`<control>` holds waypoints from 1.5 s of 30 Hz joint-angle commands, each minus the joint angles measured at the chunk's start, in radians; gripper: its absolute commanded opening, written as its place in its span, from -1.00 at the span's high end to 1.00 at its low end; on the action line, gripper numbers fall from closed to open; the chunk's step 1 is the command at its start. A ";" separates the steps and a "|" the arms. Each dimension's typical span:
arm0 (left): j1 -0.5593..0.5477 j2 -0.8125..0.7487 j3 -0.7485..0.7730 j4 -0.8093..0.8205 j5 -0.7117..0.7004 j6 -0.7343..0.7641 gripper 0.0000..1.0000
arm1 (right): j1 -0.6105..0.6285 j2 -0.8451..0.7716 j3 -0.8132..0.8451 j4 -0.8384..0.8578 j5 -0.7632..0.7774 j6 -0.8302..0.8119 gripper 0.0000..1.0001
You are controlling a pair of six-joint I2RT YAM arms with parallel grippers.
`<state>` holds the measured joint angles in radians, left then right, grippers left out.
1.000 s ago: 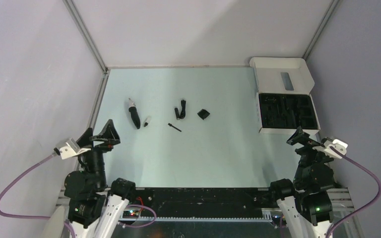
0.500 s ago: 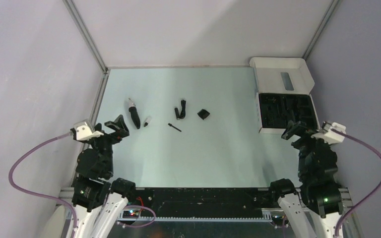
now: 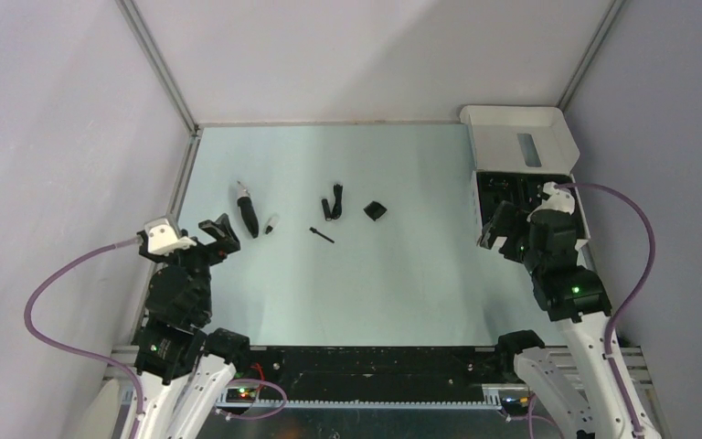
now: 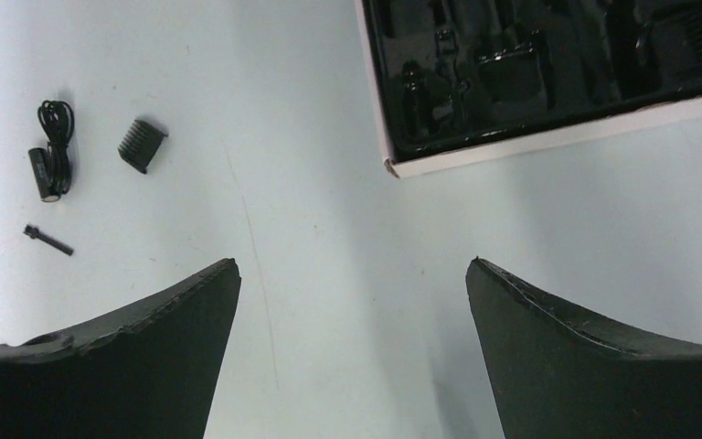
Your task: Sort the hair-cutting tools
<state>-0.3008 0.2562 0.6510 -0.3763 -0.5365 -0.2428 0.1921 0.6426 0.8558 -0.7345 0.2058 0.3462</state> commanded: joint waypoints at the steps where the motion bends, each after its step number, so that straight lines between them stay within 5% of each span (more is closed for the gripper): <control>1: 0.006 -0.016 0.037 -0.010 -0.002 0.009 -0.99 | -0.005 -0.031 0.046 0.002 -0.011 0.126 -0.99; 10: 0.008 -0.056 0.035 -0.006 0.022 -0.005 -0.99 | -0.004 -0.223 -0.098 0.192 -0.052 0.104 -0.99; 29: 0.008 -0.057 0.039 -0.007 0.054 -0.012 -0.99 | -0.004 0.002 -0.066 0.215 -0.153 0.140 -0.99; 45: 0.008 -0.053 0.038 -0.007 0.055 -0.012 -0.99 | -0.004 0.022 -0.064 0.208 -0.157 0.134 -0.99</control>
<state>-0.2981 0.2062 0.6514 -0.3992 -0.4904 -0.2462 0.1921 0.6689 0.7631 -0.5488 0.0460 0.4778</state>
